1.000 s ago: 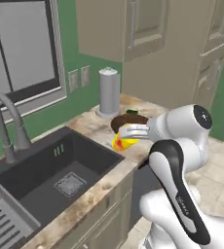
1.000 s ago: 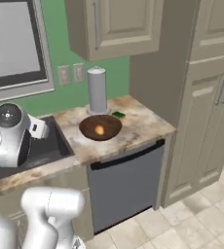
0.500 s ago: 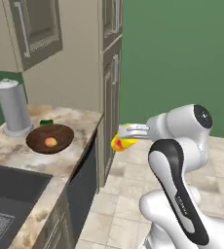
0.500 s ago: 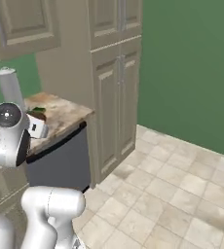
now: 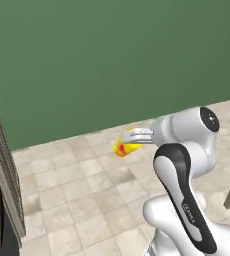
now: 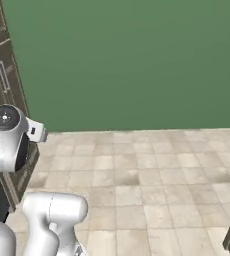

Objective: Move the cup from next to the sink to the open cabinet. Then, move the bowl with the mango to the fridge to clear the area for faucet cleaning.

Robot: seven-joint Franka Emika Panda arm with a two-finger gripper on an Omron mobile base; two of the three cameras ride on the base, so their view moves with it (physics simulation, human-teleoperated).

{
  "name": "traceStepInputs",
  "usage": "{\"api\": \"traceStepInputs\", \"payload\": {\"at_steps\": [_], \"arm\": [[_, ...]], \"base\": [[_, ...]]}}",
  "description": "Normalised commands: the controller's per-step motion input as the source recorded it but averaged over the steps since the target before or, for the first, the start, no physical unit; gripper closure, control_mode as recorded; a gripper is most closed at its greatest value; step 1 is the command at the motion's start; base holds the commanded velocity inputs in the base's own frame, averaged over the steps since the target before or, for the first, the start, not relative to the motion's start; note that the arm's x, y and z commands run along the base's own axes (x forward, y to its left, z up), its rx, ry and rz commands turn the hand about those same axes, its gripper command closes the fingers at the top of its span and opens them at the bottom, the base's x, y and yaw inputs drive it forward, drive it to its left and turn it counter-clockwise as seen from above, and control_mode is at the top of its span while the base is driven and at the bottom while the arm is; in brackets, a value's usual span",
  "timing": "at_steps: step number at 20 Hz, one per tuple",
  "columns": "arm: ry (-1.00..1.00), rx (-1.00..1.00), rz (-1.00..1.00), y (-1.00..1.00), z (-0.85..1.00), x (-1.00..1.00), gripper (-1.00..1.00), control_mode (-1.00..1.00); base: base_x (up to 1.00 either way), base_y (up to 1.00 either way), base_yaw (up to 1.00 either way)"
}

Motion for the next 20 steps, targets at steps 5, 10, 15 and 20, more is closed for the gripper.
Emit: {"api": "traceStepInputs", "payload": {"at_steps": [5,10,15,20], "arm": [[0.0,0.0,0.0,0.0,0.0,0.0,1.0,1.0],[0.0,0.0,0.0,0.0,0.0,0.0,1.0,1.0],[0.0,0.0,0.0,0.0,0.0,0.0,1.0,1.0],[0.0,0.0,0.0,0.0,0.0,0.0,1.0,1.0]], "base": [[0.0,0.0,-1.0],[0.0,0.0,-1.0],[0.0,0.0,-1.0],[0.0,0.0,-1.0]]}}
